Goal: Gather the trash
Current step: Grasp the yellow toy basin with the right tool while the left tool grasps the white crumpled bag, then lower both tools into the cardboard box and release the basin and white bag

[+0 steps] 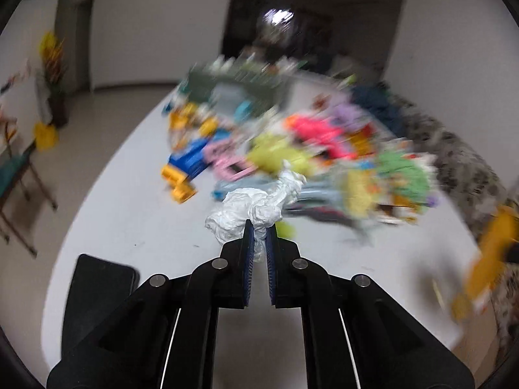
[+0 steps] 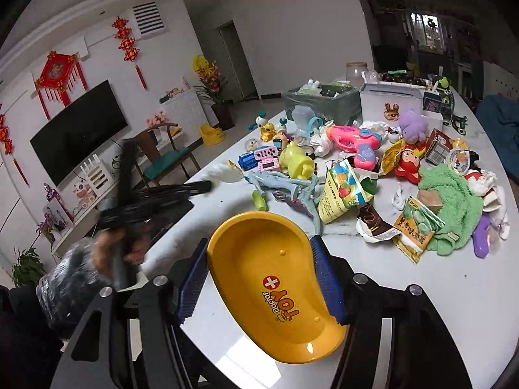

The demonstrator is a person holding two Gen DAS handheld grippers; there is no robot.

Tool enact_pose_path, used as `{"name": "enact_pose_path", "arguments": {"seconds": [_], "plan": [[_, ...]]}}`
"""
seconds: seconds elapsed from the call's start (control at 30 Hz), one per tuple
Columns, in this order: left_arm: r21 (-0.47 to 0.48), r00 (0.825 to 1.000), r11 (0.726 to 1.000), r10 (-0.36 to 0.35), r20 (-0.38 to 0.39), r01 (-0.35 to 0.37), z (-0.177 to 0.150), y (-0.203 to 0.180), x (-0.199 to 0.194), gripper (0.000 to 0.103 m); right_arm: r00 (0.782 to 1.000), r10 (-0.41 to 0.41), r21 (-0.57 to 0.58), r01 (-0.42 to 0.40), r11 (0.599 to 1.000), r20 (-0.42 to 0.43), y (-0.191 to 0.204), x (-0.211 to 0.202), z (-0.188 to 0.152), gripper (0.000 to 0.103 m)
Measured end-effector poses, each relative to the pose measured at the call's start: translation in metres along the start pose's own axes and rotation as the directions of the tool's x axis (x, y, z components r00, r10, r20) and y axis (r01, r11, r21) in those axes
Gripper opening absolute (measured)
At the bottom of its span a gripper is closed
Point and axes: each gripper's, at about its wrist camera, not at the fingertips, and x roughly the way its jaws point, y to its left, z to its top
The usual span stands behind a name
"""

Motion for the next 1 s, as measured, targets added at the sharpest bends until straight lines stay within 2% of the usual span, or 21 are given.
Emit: {"name": "enact_pose_path", "arguments": {"seconds": [0.07,0.13,0.17,0.27,0.4,0.47,0.53,0.57,0.6,0.63,0.67,0.7,0.77,0.8,0.83,0.87,0.9,0.93,0.97,1.0], "plan": [[0.062,0.998,0.997,-0.047,0.040,0.044,-0.011,-0.025,-0.039,0.007,1.000,0.016,0.004,-0.017,1.000,0.011,0.010,-0.016,-0.011,0.061],[0.181,0.993,0.979,-0.102,0.054,0.091,-0.037,-0.058,-0.086,0.007,0.999,0.048,0.001,-0.048,0.999,0.008,0.025,-0.036,-0.029,0.061],[0.238,0.993,0.966,-0.114,0.042,0.100,-0.054,-0.073,-0.105,0.007,0.998,0.056,-0.006,-0.056,0.998,0.006,0.032,-0.044,-0.037,0.061],[0.330,0.988,0.932,-0.151,-0.027,0.152,-0.096,-0.095,-0.133,0.007,0.996,0.079,-0.027,-0.079,0.996,-0.030,0.060,-0.066,-0.075,0.061],[0.366,0.965,0.899,-0.180,-0.192,0.241,-0.164,-0.107,-0.131,0.007,0.986,0.105,-0.005,-0.106,0.994,-0.127,0.080,-0.065,-0.134,0.061],[0.367,0.941,0.889,-0.169,-0.292,0.273,-0.194,-0.107,-0.107,0.007,0.976,0.118,0.044,-0.112,0.993,-0.181,0.076,-0.048,-0.162,0.061],[0.373,0.922,0.881,-0.152,-0.357,0.289,-0.216,-0.107,-0.080,0.007,0.968,0.104,0.084,-0.087,0.993,-0.230,0.066,-0.025,-0.188,0.061],[0.377,0.903,0.876,-0.132,-0.410,0.300,-0.232,-0.104,-0.058,0.008,0.957,0.095,0.095,-0.071,0.993,-0.274,0.058,-0.005,-0.207,0.061],[0.382,0.884,0.871,-0.114,-0.454,0.309,-0.246,-0.103,-0.042,0.019,0.945,0.089,0.110,-0.057,0.992,-0.316,0.050,0.015,-0.224,0.061],[0.390,0.867,0.867,-0.088,-0.491,0.309,-0.260,-0.101,-0.026,0.048,0.933,0.082,0.119,-0.043,0.992,-0.349,0.043,0.030,-0.238,0.063],[0.398,0.838,0.863,-0.051,-0.544,0.311,-0.280,-0.097,-0.002,0.066,0.905,0.091,0.150,-0.031,0.988,-0.416,0.029,0.059,-0.262,0.067],[0.400,0.819,0.862,-0.030,-0.573,0.312,-0.294,-0.093,0.012,0.080,0.887,0.093,0.166,-0.019,0.986,-0.453,0.022,0.074,-0.275,0.076],[0.373,0.761,0.865,-0.014,-0.649,0.334,-0.320,-0.087,0.036,0.080,0.848,0.054,0.166,0.041,0.985,-0.528,0.006,0.101,-0.303,0.074],[0.348,0.724,0.877,0.002,-0.690,0.330,-0.329,-0.082,0.047,0.078,0.839,0.035,0.158,0.062,0.986,-0.544,0.002,0.103,-0.309,0.068],[0.347,0.721,0.884,0.016,-0.693,0.314,-0.330,-0.080,0.048,0.077,0.848,0.033,0.146,0.053,0.988,-0.529,0.004,0.093,-0.306,0.066],[0.351,0.733,0.884,0.014,-0.680,0.309,-0.327,-0.078,0.044,0.077,0.866,0.032,0.130,0.039,0.991,-0.499,0.008,0.079,-0.299,0.066],[0.352,0.758,0.882,-0.010,-0.652,0.314,-0.319,-0.078,0.032,0.077,0.888,0.023,0.102,0.027,0.994,-0.460,0.014,0.061,-0.287,0.066],[0.347,0.776,0.882,-0.032,-0.630,0.319,-0.310,-0.078,0.022,0.077,0.921,-0.002,0.046,0.021,0.999,-0.390,0.022,0.031,-0.265,0.066],[0.337,0.790,0.882,-0.062,-0.610,0.329,-0.300,-0.078,0.012,0.077,0.940,-0.016,0.011,0.021,1.000,-0.341,0.025,0.011,-0.250,0.067],[0.322,0.810,0.881,-0.108,-0.576,0.347,-0.286,-0.078,-0.003,0.077,0.964,-0.050,-0.047,0.039,0.998,-0.260,0.029,-0.019,-0.224,0.073]]}}
